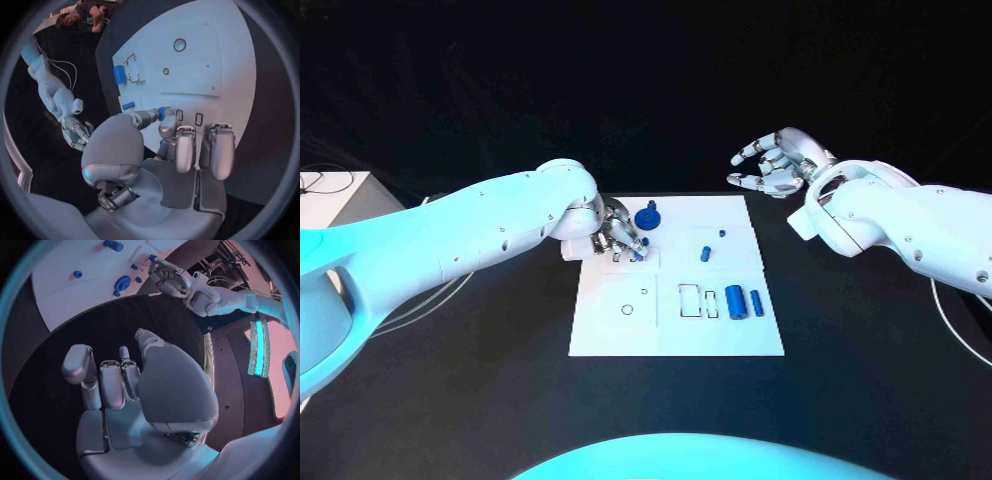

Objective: Assemble the parts on the task board

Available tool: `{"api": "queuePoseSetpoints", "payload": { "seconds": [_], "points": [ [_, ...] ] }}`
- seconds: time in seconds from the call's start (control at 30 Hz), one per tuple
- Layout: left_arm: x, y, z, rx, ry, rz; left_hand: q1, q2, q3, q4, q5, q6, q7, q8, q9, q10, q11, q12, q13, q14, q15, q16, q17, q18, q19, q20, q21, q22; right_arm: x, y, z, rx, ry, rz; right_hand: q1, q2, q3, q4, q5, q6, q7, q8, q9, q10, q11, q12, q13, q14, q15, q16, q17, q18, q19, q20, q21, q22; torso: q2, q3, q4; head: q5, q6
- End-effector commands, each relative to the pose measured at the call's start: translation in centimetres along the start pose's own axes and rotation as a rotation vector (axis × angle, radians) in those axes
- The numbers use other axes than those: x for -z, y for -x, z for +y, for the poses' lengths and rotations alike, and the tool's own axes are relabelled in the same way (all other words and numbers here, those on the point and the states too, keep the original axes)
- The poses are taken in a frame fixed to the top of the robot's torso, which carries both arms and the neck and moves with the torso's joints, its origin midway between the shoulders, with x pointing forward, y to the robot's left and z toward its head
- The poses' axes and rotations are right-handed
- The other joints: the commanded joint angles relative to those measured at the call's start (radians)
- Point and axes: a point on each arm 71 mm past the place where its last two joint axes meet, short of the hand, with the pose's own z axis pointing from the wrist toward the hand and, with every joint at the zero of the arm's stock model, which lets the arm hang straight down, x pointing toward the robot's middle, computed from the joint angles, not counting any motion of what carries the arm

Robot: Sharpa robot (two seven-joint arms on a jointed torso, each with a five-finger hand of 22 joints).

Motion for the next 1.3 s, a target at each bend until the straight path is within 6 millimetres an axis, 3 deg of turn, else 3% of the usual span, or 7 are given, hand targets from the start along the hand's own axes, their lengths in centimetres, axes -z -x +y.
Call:
{"api": "queuePoseSetpoints", "payload": {
  "seconds": [0.03,0.17,0.33,0.73,0.97,1.3],
  "points": [
    [0.1,0.1,-0.3,0.046,-0.023,-0.039,-0.014,0.000,0.136,-0.120,0.006,0.004,-0.008,0.006,0.009,0.012,0.001,0.007,0.006,0.104,-0.007,0.003,0.263,-0.008,0.047,-0.007,-0.001,0.173,0.0,-0.1,-0.1,0.007,0.001,0.019,-0.005,-0.005,0.004,-0.001,0.000,-0.007,0.000,0.003,0.001,-0.004,0.002,-0.004,0.079,0.013,-0.001,-0.006,-0.001,0.019,-0.001,0.001,-0.007,0.025,0.000,-0.0003,-0.0003,0.002,0.000],
    [0.1,0.3,-0.2,0.050,-0.019,-0.069,-0.026,-0.009,0.169,-0.140,0.013,0.007,-0.008,0.011,0.017,0.019,0.001,0.010,0.012,0.104,-0.008,0.003,0.263,-0.009,0.049,-0.008,0.001,0.177,0.1,-0.1,-0.2,0.007,-0.001,0.019,-0.007,-0.006,0.004,0.000,-0.001,-0.008,0.000,0.003,0.001,-0.005,0.002,-0.004,0.078,0.013,-0.001,-0.007,-0.001,0.019,-0.001,0.001,-0.008,0.024,0.000,0.0003,0.0003,0.004,0.002],
    [0.0,0.5,0.1,0.041,-0.006,-0.107,-0.053,-0.023,0.204,-0.162,0.079,0.018,-0.010,0.015,0.029,0.031,-0.002,0.014,0.019,0.104,-0.010,0.003,0.263,-0.010,0.053,-0.010,0.003,0.183,0.1,-0.1,-0.2,0.007,-0.002,0.020,-0.007,-0.006,0.004,0.000,-0.001,-0.008,0.000,0.003,0.001,-0.005,0.002,-0.004,0.078,0.013,-0.001,-0.007,-0.001,0.019,-0.001,0.001,-0.008,0.024,0.000,0.0006,0.0001,0.007,0.001],
    [-0.4,0.4,0.5,-0.029,0.033,-0.047,-0.056,-0.026,0.211,-0.173,0.097,0.020,-0.010,0.013,0.031,0.029,-0.002,0.009,0.013,0.104,-0.011,0.003,0.263,-0.009,0.050,-0.011,0.001,0.178,0.1,-0.3,-0.3,0.007,-0.004,0.023,-0.007,-0.006,0.004,0.000,-0.001,-0.008,0.000,0.003,0.001,-0.005,0.002,-0.004,0.078,0.013,-0.001,-0.007,-0.001,0.019,-0.001,0.001,-0.008,0.024,0.002,0.0001,-0.0048,0.013,0.002],
    [-0.4,0.4,0.9,-0.054,0.048,-0.008,-0.075,-0.031,0.208,-0.190,0.192,0.035,-0.012,0.008,0.038,0.038,-0.004,0.008,0.017,0.104,-0.013,0.003,0.263,-0.010,0.052,-0.012,0.002,0.181,0.1,-0.3,-0.3,0.007,-0.005,0.022,-0.009,-0.006,0.005,0.000,-0.002,-0.008,0.000,0.004,0.002,-0.004,0.001,-0.004,0.079,0.014,-0.001,-0.007,-0.001,0.019,0.000,0.001,-0.008,0.024,0.003,0.0002,-0.0030,0.012,-0.002],
    [-0.4,0.4,1.1,-0.072,0.058,0.018,-0.076,-0.031,0.206,-0.193,0.205,0.037,-0.012,0.007,0.039,0.038,-0.005,0.007,0.016,0.104,-0.013,0.003,0.263,-0.010,0.053,-0.012,0.002,0.183,0.2,-0.3,-0.4,0.007,-0.006,0.022,-0.009,-0.006,0.005,0.000,-0.002,-0.008,0.000,0.004,0.002,-0.004,0.001,-0.004,0.079,0.014,-0.001,-0.007,-0.001,0.019,0.000,0.001,-0.008,0.024,0.003,0.0005,-0.0029,0.011,-0.009]
  ]
}}
